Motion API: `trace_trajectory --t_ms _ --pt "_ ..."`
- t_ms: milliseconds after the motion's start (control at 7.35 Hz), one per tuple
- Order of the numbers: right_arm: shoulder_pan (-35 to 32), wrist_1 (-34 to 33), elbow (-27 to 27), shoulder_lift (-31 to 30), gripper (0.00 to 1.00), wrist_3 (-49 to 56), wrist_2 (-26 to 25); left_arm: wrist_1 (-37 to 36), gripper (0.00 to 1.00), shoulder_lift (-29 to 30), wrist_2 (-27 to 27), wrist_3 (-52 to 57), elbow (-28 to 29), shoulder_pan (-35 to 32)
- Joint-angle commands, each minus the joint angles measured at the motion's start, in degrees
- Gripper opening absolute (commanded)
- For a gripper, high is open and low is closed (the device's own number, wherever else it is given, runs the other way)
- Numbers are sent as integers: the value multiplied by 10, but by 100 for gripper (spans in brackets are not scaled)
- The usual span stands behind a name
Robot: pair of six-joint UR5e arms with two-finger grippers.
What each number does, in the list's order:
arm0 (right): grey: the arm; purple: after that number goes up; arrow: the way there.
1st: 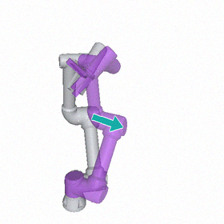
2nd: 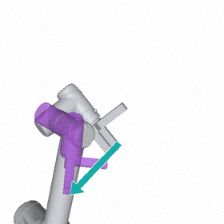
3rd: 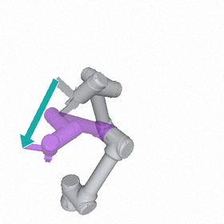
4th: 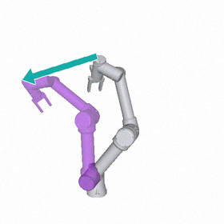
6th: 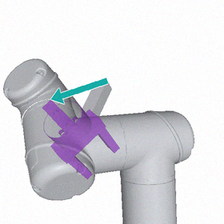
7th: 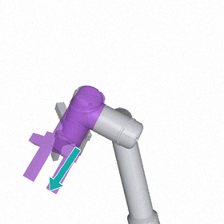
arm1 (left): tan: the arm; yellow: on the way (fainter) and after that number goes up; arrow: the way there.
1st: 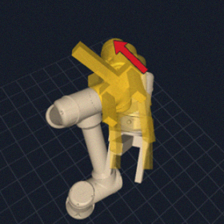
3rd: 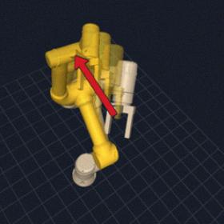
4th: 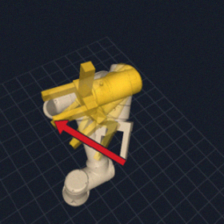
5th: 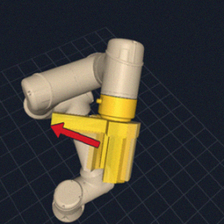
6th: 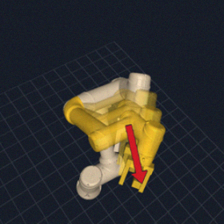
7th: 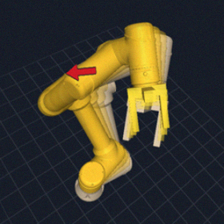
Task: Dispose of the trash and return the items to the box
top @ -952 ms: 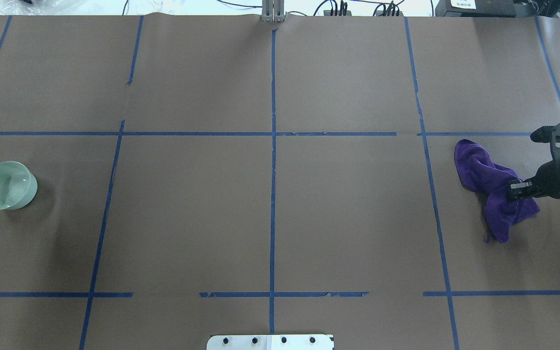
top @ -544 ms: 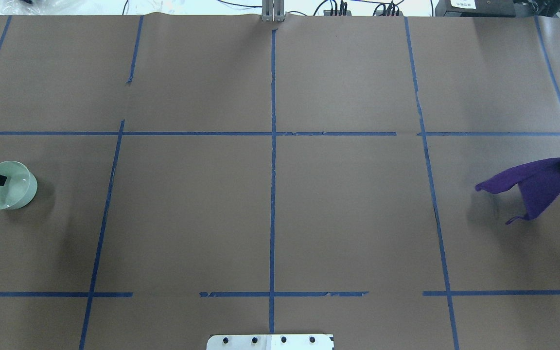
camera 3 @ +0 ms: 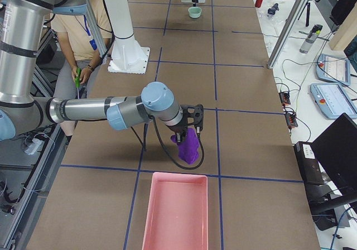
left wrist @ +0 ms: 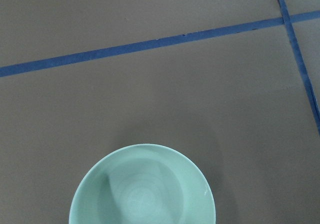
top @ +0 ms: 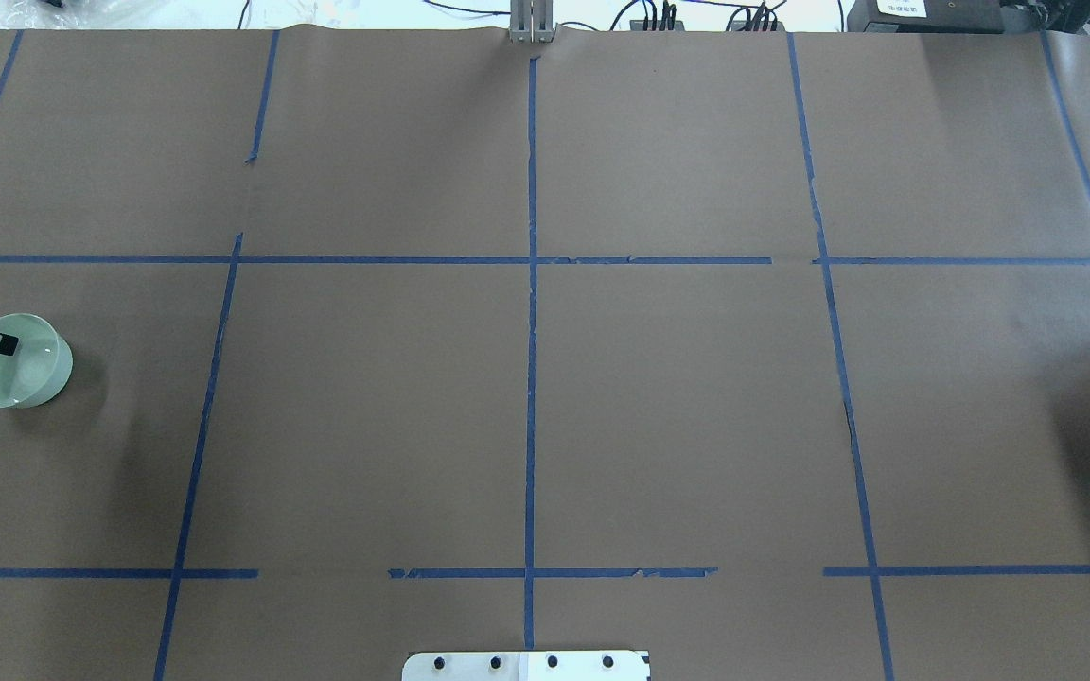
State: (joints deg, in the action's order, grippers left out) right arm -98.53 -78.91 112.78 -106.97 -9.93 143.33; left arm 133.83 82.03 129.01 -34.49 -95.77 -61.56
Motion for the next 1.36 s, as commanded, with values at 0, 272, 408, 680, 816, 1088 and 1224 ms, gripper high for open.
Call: trace_trajectory --t_ms 0,272,408,680,816,1088,1224 --pt "-78 -146 -22 31 0 229 -88 1 100 -2 -17 1 13 1" --pt "-78 -143 -106 63 0 297 -138 -1 100 -2 -17 -2 15 1" --pt "-81 -142 -157 82 0 343 -149 -1 100 -2 -17 -3 16 1" --pt "-78 -136 -200 70 99 345 -143 -1 100 -3 -18 -8 26 1" --pt "-69 -136 -201 70 100 342 -139 -2 100 -13 -19 -8 29 2" --pt "-34 -135 -193 77 100 289 -79 2 100 -8 -17 -9 59 7" --pt "14 -109 -152 81 100 176 -44 3 99 -3 -17 -9 68 14"
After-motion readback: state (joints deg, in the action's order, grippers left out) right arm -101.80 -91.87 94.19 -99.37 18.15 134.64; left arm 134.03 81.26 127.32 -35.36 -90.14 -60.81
